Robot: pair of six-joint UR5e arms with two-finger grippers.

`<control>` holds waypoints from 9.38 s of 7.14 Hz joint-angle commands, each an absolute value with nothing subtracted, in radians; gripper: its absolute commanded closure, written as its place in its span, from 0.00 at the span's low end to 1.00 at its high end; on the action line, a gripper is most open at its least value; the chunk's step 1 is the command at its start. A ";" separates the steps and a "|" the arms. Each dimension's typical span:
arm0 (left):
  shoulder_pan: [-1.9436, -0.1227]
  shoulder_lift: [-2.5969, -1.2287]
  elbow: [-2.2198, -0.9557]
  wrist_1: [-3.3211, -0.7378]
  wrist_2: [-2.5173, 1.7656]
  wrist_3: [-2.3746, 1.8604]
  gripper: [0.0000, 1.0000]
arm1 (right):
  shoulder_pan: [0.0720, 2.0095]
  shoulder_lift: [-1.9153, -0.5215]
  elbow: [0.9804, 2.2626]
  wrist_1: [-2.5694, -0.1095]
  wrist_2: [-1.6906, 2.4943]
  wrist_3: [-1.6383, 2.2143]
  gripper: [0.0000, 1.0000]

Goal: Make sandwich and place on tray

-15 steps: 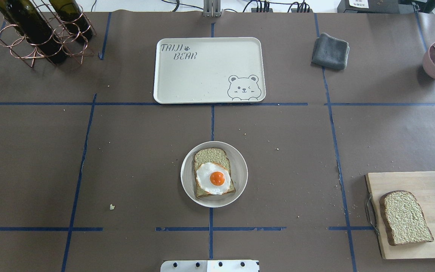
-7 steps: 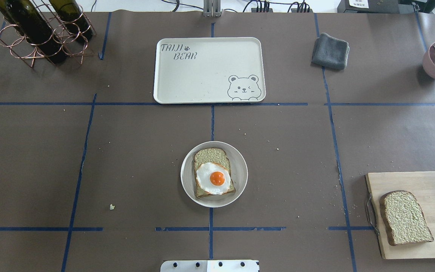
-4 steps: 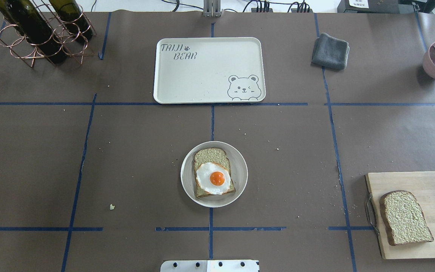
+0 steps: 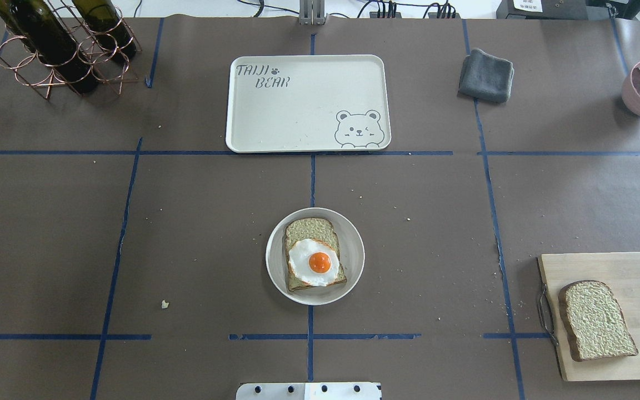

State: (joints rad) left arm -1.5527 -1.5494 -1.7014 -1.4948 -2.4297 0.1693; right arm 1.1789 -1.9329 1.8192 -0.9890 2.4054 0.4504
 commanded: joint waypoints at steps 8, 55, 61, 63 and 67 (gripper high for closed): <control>-1.552 -1.545 -1.700 -1.525 -2.434 0.166 0.00 | 0.686 -2.039 1.818 -0.542 2.177 1.075 0.31; -0.470 -1.918 -1.768 -2.195 -2.034 -1.612 0.43 | 0.971 -1.428 1.724 -0.575 2.445 1.482 0.00; -0.425 -2.003 -1.674 -2.194 -2.031 -1.614 0.50 | 0.965 -1.450 1.753 -0.575 2.444 1.483 0.00; -0.425 -2.020 -1.663 -2.194 -2.031 -1.614 0.54 | 0.965 -1.456 1.761 -0.575 2.444 1.483 0.00; -0.425 -2.036 -1.640 -2.194 -2.010 -1.611 0.67 | 0.965 -1.460 1.763 -0.575 2.444 1.483 0.00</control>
